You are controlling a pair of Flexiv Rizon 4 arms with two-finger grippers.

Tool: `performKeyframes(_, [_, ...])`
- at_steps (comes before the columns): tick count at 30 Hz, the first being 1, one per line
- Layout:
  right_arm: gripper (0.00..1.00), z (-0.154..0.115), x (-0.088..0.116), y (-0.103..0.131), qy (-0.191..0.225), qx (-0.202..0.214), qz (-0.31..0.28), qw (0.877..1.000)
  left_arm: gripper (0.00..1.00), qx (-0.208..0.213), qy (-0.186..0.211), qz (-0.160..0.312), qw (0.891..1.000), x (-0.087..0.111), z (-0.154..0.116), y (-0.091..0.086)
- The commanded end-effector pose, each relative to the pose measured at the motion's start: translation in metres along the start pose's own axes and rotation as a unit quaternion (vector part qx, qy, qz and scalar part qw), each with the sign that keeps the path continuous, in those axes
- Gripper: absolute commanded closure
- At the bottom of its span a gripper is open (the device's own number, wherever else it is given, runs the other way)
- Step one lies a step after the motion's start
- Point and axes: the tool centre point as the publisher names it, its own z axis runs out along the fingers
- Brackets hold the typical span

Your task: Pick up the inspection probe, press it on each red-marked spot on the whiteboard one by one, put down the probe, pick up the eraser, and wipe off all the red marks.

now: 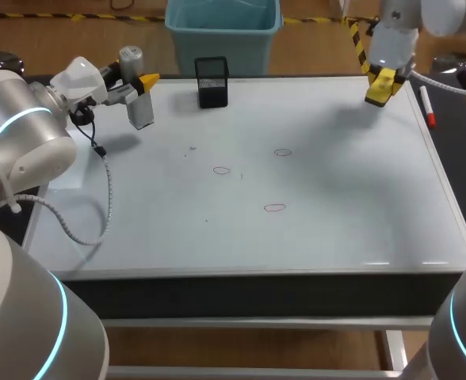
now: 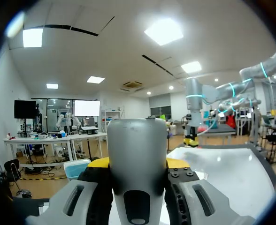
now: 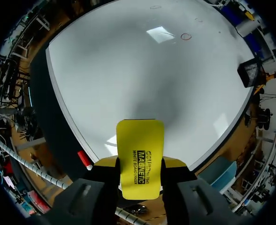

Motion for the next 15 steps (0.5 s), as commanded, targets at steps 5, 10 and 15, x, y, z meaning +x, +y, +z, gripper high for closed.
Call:
performKeyframes(5, [1.00, -0.002, 0.001, 0.001, 0.002, 0.002, -0.001, 1.000, 1.00, 0.000, -0.004, 0.001, 1.000, 0.001, 0.001, -0.001])
performKeyframes(10, [1.00, -0.002, 0.001, 0.001, 0.002, 0.002, -0.001, 1.000, 1.00, 0.000, -0.004, 0.001, 1.000, 0.001, 0.001, -0.001])
performKeyframes(15, [1.00, -0.002, 0.001, 0.001, 0.002, 0.002, -0.001, 1.000, 1.00, 0.004, 0.033, 0.009, 0.999, 0.018, 0.027, -0.007])
